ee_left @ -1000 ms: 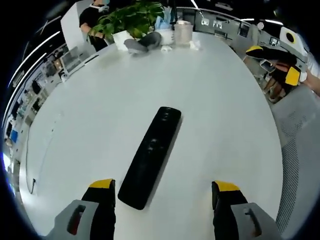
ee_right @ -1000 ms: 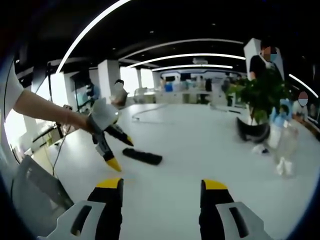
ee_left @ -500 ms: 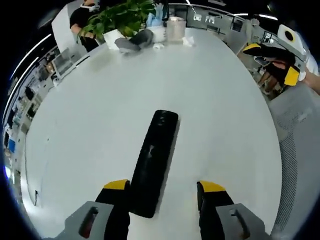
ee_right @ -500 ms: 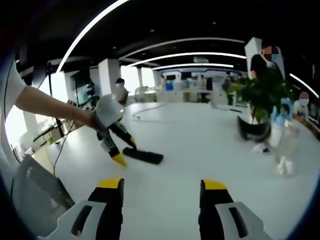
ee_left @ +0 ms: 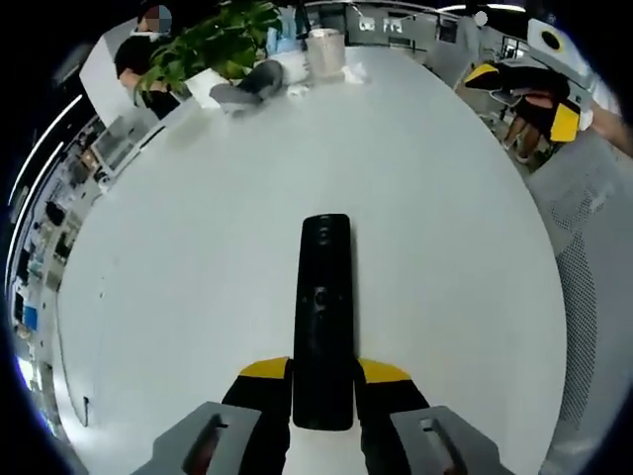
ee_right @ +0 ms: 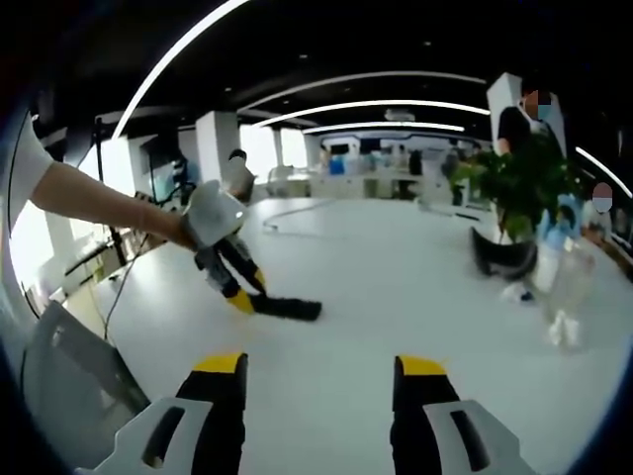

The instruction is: Press the specified remote control buttons in sequence, fully releasing each button before pressing the next.

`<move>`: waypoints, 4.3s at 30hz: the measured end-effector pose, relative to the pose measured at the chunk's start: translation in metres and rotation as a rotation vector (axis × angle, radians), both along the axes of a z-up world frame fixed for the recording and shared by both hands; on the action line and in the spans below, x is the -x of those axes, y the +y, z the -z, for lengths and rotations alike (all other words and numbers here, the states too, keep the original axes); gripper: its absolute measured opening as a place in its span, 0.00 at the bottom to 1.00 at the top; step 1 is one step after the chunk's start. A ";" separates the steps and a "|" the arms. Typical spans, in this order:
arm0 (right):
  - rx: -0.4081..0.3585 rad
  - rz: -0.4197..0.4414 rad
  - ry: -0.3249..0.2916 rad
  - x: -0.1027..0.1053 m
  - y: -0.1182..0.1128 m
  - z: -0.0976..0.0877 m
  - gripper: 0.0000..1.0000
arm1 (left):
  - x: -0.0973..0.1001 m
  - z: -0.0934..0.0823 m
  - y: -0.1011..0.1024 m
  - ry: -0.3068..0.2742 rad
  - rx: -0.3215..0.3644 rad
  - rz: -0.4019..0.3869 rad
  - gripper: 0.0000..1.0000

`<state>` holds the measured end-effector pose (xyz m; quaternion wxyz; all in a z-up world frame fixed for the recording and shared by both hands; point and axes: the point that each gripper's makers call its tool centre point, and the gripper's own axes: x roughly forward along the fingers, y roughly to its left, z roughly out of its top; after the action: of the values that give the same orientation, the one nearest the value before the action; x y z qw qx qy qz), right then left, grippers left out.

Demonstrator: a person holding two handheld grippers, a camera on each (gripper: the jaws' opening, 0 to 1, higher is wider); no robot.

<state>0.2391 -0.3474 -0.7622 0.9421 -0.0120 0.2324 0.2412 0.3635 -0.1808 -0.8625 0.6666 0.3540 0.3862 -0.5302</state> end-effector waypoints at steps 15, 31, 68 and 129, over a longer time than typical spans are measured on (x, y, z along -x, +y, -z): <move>0.006 -0.010 0.006 0.001 0.001 0.002 0.56 | 0.025 -0.001 -0.003 0.119 0.068 -0.031 0.24; 0.011 -0.010 0.005 0.001 0.001 0.002 0.55 | 0.039 0.000 -0.002 0.111 0.041 0.016 0.24; 0.025 -0.029 0.022 0.003 0.004 0.005 0.54 | 0.077 0.000 -0.001 0.133 0.051 0.049 0.24; 0.030 -0.050 0.043 0.006 0.007 0.009 0.51 | 0.127 -0.002 -0.001 0.159 0.099 0.054 0.24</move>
<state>0.2335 -0.3408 -0.7715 0.9303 -0.0267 0.2559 0.2615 0.2360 -0.1814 -0.8609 0.6359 0.2877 0.4016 -0.5929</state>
